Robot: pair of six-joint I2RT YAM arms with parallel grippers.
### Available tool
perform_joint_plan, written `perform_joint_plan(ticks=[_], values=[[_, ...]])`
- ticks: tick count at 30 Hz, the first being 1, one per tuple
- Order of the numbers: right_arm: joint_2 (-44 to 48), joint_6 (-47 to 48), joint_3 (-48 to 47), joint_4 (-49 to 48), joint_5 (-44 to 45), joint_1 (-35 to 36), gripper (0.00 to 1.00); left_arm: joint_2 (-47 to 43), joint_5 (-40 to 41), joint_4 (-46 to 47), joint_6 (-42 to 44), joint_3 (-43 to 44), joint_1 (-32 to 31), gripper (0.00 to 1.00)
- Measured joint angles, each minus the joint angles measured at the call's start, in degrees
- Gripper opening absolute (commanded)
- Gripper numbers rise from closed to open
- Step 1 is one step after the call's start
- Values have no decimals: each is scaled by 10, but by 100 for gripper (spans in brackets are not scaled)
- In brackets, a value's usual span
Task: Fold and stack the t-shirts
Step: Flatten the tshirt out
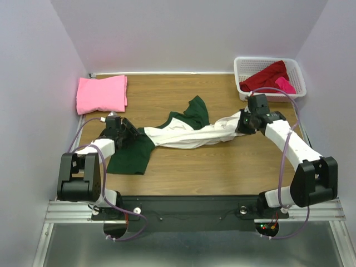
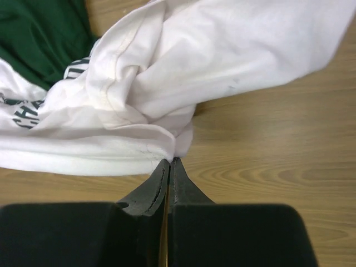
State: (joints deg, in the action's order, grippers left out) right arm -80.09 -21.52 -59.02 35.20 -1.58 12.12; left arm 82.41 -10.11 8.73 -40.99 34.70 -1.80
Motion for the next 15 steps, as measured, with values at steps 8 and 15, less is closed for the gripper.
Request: perform_joint_plan(ticks=[8, 15], values=[[8, 4, 9, 70, 29, -19, 1, -4, -3, -5, -1, -1, 0, 68], [2, -34, 81, 94, -2, -20, 1, -63, -10, -54, -1, -26, -1, 68]])
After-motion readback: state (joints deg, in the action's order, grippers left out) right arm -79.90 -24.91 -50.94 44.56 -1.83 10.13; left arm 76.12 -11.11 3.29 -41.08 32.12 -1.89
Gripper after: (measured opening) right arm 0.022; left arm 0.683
